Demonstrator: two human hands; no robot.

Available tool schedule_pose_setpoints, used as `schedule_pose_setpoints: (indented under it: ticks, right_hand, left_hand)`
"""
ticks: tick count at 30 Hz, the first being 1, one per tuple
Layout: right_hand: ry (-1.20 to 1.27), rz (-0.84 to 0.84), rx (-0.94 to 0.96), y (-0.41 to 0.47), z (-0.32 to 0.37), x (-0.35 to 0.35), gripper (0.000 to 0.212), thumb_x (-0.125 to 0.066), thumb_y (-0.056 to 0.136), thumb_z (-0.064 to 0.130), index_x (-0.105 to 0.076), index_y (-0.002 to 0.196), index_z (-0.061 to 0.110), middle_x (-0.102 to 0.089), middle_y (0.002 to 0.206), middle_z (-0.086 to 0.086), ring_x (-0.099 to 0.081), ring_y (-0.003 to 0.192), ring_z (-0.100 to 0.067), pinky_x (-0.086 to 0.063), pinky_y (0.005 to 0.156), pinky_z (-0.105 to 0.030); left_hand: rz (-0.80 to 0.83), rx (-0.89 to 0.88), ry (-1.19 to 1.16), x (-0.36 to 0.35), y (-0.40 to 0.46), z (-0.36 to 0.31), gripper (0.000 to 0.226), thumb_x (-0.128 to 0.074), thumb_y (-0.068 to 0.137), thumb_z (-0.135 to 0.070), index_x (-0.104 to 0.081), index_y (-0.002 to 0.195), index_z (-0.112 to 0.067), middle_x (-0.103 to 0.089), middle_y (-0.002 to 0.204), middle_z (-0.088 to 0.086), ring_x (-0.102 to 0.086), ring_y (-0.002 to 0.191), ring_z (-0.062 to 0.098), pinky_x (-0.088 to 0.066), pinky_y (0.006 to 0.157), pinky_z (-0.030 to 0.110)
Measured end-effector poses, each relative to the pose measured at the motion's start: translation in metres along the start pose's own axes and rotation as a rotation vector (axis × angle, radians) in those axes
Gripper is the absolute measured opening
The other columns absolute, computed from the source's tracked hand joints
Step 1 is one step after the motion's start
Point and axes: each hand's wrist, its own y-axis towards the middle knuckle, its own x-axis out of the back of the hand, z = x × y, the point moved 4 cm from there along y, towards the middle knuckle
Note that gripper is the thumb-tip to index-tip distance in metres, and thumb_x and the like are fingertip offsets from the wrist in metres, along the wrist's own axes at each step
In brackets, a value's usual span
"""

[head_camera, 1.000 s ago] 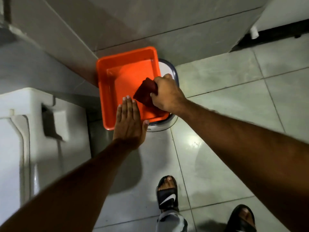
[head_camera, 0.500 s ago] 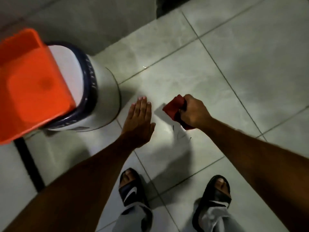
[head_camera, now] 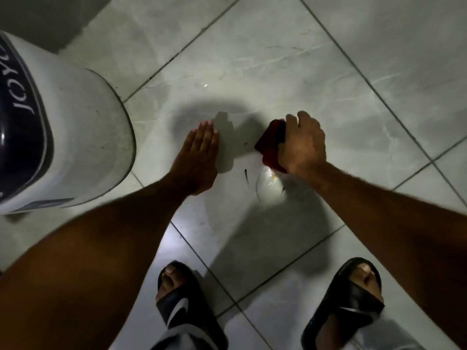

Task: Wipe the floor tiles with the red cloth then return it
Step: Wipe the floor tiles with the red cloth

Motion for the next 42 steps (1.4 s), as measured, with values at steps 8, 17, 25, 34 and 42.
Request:
schedule_pose_setpoints:
  ticks: [8, 17, 25, 34, 42]
  right_hand:
    - [-0.046, 0.302, 0.012, -0.022, 0.004, -0.062, 0.089, -0.058, 0.089, 0.015, 0.003, 0.151, 0.032, 0.024, 0.158, -0.014, 0.022, 0.143, -0.042, -0.008, 0.117, -0.060]
    - [-0.095, 0.256, 0.021, -0.020, -0.014, -0.076, 0.078, -0.048, 0.092, 0.026, 0.004, 0.150, 0.036, 0.023, 0.159, -0.012, 0.019, 0.143, -0.044, -0.010, 0.114, -0.060]
    - [-0.028, 0.170, -0.078, 0.052, -0.014, -0.050, 0.080, -0.052, 0.090, 0.019, -0.002, 0.151, 0.033, 0.018, 0.160, -0.015, 0.015, 0.142, -0.050, -0.008, 0.113, -0.065]
    - [-0.180, 0.238, 0.445, -0.090, -0.016, -0.085, 0.061, -0.028, 0.085, 0.020, -0.041, 0.144, 0.025, -0.029, 0.153, -0.024, -0.028, 0.135, -0.056, -0.036, 0.100, -0.068]
    - [-0.123, 0.092, 0.307, 0.009, 0.056, -0.085, 0.066, -0.048, 0.089, 0.025, -0.023, 0.150, 0.027, -0.001, 0.161, -0.019, 0.003, 0.142, -0.054, -0.013, 0.109, -0.068]
  left_hand:
    - [0.096, -0.046, -0.005, -0.004, 0.028, -0.007, 0.103, -0.052, 0.084, -0.055, 0.002, 0.150, 0.003, 0.000, 0.159, 0.030, 0.001, 0.147, 0.046, -0.007, 0.120, 0.059]
    - [0.417, 0.037, -0.122, -0.009, 0.046, 0.029, 0.101, -0.062, 0.086, -0.042, 0.016, 0.149, -0.031, 0.033, 0.155, 0.017, 0.028, 0.140, 0.047, -0.006, 0.113, 0.070]
    - [0.425, 0.034, -0.124, -0.017, 0.048, 0.033, 0.101, -0.061, 0.086, -0.044, 0.019, 0.147, -0.035, 0.037, 0.154, 0.014, 0.031, 0.139, 0.046, -0.006, 0.110, 0.071]
    - [0.439, 0.058, -0.105, -0.013, 0.046, 0.030, 0.103, -0.061, 0.086, -0.043, 0.021, 0.147, -0.034, 0.036, 0.154, 0.016, 0.029, 0.139, 0.046, -0.010, 0.111, 0.072]
    - [0.439, 0.065, -0.112, -0.016, 0.046, 0.032, 0.097, -0.058, 0.089, -0.044, 0.019, 0.148, -0.034, 0.036, 0.154, 0.014, 0.028, 0.140, 0.045, -0.010, 0.112, 0.070]
